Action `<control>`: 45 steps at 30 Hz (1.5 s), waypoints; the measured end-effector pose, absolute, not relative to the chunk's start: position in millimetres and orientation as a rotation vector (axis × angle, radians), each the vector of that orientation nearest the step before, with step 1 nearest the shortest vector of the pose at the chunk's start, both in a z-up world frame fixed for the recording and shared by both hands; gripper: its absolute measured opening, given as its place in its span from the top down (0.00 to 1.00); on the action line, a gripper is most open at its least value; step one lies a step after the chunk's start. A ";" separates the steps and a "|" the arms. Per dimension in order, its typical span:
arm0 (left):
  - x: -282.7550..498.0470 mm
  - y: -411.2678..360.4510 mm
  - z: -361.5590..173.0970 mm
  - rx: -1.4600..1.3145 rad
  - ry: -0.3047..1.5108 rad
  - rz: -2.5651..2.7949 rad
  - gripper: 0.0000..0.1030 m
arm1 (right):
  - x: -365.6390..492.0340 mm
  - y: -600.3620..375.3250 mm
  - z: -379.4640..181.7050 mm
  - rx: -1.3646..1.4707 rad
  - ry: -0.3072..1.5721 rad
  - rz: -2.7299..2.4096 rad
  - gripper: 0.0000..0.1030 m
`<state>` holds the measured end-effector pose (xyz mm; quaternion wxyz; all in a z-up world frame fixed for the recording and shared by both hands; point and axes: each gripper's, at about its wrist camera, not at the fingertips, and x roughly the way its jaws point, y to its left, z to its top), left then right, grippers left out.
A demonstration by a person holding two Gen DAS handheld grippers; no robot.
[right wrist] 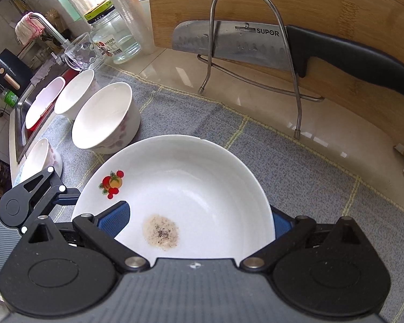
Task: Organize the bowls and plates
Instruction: 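Lift the stained plate with the right tool and carry it toward the stack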
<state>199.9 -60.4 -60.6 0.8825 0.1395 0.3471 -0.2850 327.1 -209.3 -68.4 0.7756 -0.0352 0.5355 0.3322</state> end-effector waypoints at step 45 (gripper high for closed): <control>159.2 -144.3 -34.4 0.442 0.672 -0.949 0.01 | 220.8 -334.7 -46.8 0.084 1.107 0.420 0.00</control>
